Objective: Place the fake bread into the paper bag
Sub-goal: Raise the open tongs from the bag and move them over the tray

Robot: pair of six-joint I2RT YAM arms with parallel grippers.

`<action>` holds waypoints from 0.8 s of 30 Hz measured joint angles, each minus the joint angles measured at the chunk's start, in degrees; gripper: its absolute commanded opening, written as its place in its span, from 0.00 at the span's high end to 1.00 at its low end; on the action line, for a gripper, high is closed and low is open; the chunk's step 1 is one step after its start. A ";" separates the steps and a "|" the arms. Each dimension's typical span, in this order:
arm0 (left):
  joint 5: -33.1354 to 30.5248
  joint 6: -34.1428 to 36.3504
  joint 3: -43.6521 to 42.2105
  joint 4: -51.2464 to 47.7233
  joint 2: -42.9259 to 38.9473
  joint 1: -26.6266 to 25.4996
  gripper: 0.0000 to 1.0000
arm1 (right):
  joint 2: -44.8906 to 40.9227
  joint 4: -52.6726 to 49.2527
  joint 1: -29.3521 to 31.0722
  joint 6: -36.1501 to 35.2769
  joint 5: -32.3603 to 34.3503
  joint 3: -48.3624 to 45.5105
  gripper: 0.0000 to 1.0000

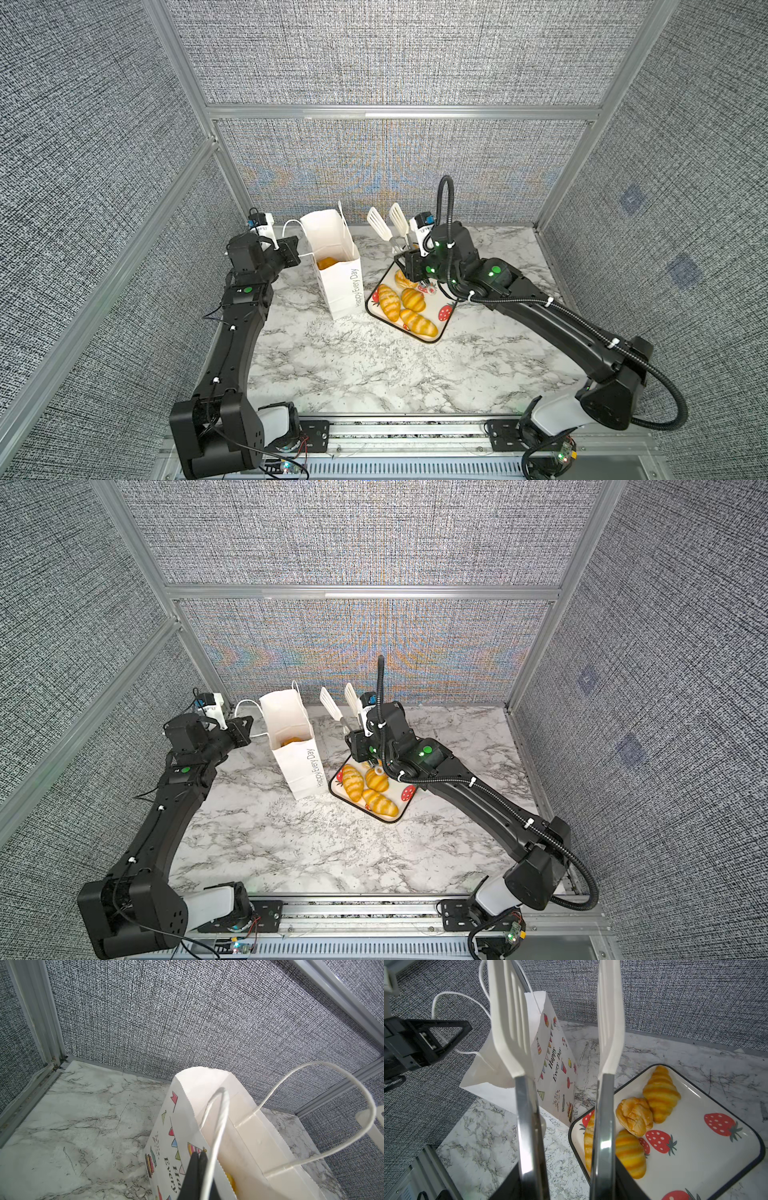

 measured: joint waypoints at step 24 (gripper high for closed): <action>0.00 0.00 0.00 0.00 0.00 0.00 1.00 | 5.84 -4.96 -14.95 11.30 -4.70 -4.96 0.50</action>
